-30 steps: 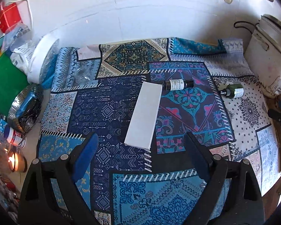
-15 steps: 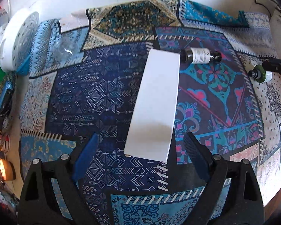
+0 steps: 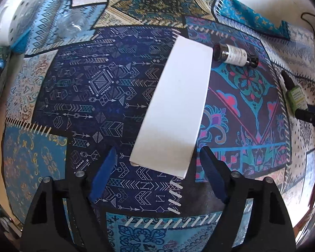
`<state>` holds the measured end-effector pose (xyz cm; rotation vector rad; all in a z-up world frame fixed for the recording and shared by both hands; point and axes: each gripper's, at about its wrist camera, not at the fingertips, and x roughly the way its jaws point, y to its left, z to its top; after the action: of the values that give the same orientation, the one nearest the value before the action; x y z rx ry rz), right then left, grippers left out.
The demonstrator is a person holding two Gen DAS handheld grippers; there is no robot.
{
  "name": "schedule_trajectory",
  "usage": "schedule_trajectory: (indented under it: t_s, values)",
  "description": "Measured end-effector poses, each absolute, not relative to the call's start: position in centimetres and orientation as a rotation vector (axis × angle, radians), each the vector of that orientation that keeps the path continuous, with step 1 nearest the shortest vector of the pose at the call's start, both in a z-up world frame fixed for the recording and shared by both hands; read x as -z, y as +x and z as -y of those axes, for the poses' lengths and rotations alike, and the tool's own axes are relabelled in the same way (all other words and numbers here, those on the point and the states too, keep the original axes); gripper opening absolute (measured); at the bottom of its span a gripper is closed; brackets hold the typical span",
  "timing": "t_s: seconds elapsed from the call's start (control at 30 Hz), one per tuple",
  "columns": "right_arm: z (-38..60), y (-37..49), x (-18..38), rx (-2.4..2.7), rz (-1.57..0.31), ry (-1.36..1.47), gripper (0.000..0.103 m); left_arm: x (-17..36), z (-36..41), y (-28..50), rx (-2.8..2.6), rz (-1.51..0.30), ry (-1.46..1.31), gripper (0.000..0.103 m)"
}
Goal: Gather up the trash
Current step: 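Grasp the green spray bottle with the right tool while the left tool grasps the white paper strip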
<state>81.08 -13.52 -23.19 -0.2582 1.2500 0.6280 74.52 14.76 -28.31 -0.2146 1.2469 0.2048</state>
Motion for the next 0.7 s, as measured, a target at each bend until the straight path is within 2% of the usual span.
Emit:
schedule_trajectory:
  t_s: [0.17,0.23,0.3,0.7]
  values:
    - [13.4,81.0,23.6,-0.542,-1.218,-0.186,0.046,28.4,-14.1,74.0,-0.213,-1.229,-0.181,0.073]
    - [13.1,80.9,23.7,-0.5,-1.201,-0.171,0.046,28.5,-13.8,73.7,-0.221,-1.215,-0.157,0.067]
    - [12.9,81.0,23.8,-0.462,-1.192,-0.154,0.041,28.3,-13.7,73.4,-0.219,-1.2,-0.156,0.055]
    - [14.5,76.9,21.3,-0.44,-1.122,-0.062,0.039,22.5,-11.5,71.3,-0.203,-1.062,-0.156,0.053]
